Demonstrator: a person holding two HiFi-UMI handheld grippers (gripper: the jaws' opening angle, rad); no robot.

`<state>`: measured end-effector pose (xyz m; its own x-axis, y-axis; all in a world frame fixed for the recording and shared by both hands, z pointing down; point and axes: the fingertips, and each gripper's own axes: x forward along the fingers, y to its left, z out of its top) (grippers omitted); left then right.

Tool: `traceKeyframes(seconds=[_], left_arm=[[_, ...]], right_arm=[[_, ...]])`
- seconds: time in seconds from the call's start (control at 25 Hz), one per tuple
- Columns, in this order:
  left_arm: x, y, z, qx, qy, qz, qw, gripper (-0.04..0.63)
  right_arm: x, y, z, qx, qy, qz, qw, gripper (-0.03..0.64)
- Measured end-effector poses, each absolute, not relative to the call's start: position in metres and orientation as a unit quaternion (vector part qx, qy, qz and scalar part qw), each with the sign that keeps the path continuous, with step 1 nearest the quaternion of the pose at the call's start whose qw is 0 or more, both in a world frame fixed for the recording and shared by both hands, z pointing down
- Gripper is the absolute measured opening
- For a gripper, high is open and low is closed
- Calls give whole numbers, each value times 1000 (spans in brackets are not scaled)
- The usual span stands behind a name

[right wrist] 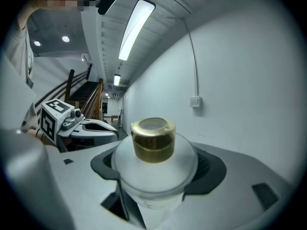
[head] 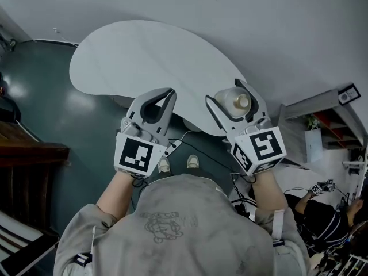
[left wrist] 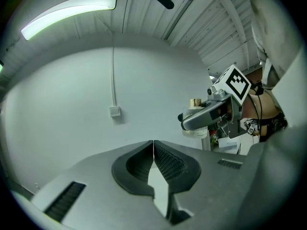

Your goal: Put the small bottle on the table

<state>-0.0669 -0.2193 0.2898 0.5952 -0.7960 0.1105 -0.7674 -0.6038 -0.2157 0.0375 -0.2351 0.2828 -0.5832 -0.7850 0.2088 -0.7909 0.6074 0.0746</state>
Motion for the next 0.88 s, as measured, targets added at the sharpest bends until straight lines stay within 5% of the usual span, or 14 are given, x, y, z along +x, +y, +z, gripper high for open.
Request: traceKeyframes(seconds=[0.88], left_arm=[[-32,-392,414,-869,477,-125,33,18]], right_arm=[[41,-425,440,451,-876,57,162,341]])
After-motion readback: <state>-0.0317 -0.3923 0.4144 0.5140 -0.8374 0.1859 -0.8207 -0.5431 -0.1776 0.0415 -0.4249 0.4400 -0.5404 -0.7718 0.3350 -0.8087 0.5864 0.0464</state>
